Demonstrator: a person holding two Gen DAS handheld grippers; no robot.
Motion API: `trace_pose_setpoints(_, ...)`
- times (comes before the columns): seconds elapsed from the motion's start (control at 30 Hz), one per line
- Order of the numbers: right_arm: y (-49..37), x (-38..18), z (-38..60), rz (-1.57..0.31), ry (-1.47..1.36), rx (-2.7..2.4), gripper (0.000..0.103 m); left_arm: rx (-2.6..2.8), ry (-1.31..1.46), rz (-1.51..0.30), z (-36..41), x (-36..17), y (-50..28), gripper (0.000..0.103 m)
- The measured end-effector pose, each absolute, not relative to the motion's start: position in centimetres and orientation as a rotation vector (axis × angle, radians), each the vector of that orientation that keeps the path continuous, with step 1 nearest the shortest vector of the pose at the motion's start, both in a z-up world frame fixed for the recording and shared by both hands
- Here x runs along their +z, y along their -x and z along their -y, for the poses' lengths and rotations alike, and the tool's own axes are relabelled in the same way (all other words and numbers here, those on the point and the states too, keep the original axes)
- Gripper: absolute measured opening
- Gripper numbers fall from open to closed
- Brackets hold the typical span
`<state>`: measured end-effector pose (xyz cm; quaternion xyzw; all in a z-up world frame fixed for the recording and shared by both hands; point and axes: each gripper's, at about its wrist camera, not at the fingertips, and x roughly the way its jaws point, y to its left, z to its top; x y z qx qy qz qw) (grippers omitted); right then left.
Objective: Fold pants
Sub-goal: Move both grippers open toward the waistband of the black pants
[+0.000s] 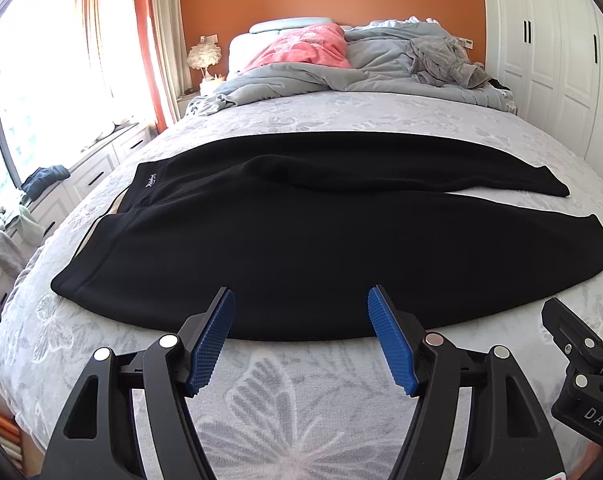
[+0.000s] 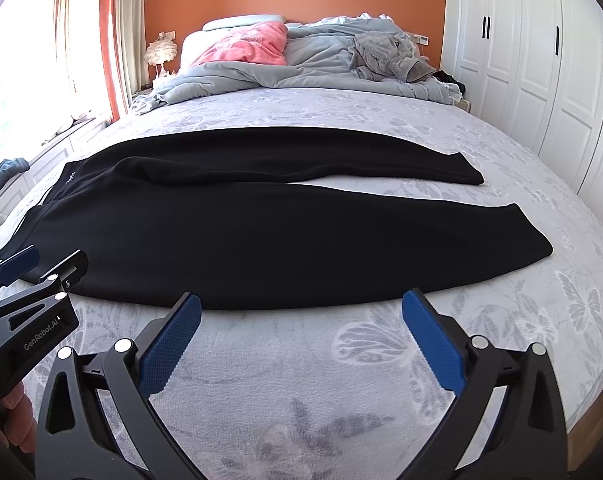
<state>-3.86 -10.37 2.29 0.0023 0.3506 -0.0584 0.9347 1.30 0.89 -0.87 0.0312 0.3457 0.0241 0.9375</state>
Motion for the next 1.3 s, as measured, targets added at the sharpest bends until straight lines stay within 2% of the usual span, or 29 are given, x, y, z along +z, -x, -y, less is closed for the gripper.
trace_pose_setpoints(0.23, 3.75, 2.24, 10.37, -0.718, -0.007, -0.118, 0.098, 0.062, -0.064, -0.712, -0.92, -1.19, -1.35, 0.069)
trace_pose_setpoints(0.33, 3.67, 2.19, 10.31, -0.721, -0.011, -0.115, 0.098, 0.068, -0.067, -0.711, -1.13, -1.26, -1.39, 0.073)
trace_pose_setpoints(1.3, 3.62, 2.16, 10.25, -0.727, -0.013, -0.112, 0.098, 0.066, -0.061, -0.71, -1.25, -1.04, -1.47, 0.076)
